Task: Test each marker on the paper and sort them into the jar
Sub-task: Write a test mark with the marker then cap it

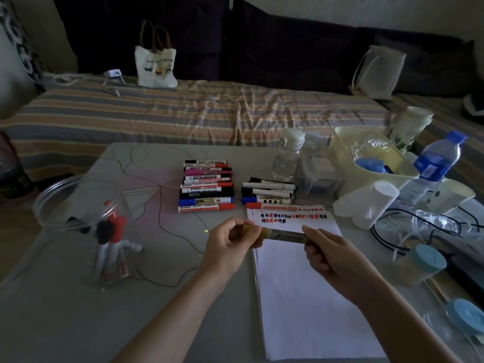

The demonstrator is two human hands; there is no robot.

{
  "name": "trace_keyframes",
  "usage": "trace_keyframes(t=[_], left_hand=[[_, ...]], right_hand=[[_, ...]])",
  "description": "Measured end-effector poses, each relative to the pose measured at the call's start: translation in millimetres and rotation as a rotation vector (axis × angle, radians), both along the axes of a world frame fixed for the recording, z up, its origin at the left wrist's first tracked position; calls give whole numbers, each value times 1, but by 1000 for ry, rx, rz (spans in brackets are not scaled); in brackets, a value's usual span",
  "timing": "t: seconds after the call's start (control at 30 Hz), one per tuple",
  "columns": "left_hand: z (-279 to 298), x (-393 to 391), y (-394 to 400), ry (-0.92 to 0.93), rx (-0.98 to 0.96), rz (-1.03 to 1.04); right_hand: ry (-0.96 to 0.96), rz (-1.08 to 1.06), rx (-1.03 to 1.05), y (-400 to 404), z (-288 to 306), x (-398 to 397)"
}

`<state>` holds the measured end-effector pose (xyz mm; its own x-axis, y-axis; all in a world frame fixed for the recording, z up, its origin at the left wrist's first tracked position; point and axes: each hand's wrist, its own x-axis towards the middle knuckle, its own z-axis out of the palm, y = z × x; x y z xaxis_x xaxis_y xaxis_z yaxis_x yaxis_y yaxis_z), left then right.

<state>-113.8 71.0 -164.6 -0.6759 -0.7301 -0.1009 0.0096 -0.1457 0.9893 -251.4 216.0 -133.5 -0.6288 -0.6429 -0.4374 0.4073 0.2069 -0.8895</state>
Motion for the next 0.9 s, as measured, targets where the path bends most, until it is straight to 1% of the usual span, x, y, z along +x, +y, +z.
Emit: trace_keyframes(t=[0.07,0.17,0.2,0.3,0.33,0.4,0.43,0.47,0.53,0.57,0.63,0.77,0.83,0.9], left_hand=[[1,2,0,15,-13,16],[1,3,-6,19,-40,22],[1,2,-9,-8,-54,24],[-7,0,-14,-124,-119,26],[-10,-1,-16,-152,-162,16],[-18,-3,-22,-222,-291,6],[-23,-3,-26,-274,-376,8],[-28,-3,-29,-336,-474,4],[-37,-3,-31,-457,-668,-38],[-40,-4,-29,-505,-751,-72],[-46,-6,-23,-584,-877,-129],[-51,-10,-17,-687,-1029,-158],[-54,-10,-15,-733,-1052,-207],[-59,-9,-13,-739,-1104,-241]], right_hand=[[13,37,16,2,-1,2],[170,137,86,0,-6,4],[286,173,122,-2,-6,5],[856,349,281,-10,-9,-2],[987,401,321,-13,-12,-6],[1131,410,357,-21,-14,-15],[1197,347,344,-26,-15,-23],[1255,240,312,-33,-16,-34],[1306,81,291,-49,-19,-62],[1307,62,316,-58,-21,-74],[1322,92,400,-76,-31,-93],[1353,161,524,-98,-46,-102],[1377,168,583,-102,-52,-101],[1380,167,580,-103,-58,-98]])
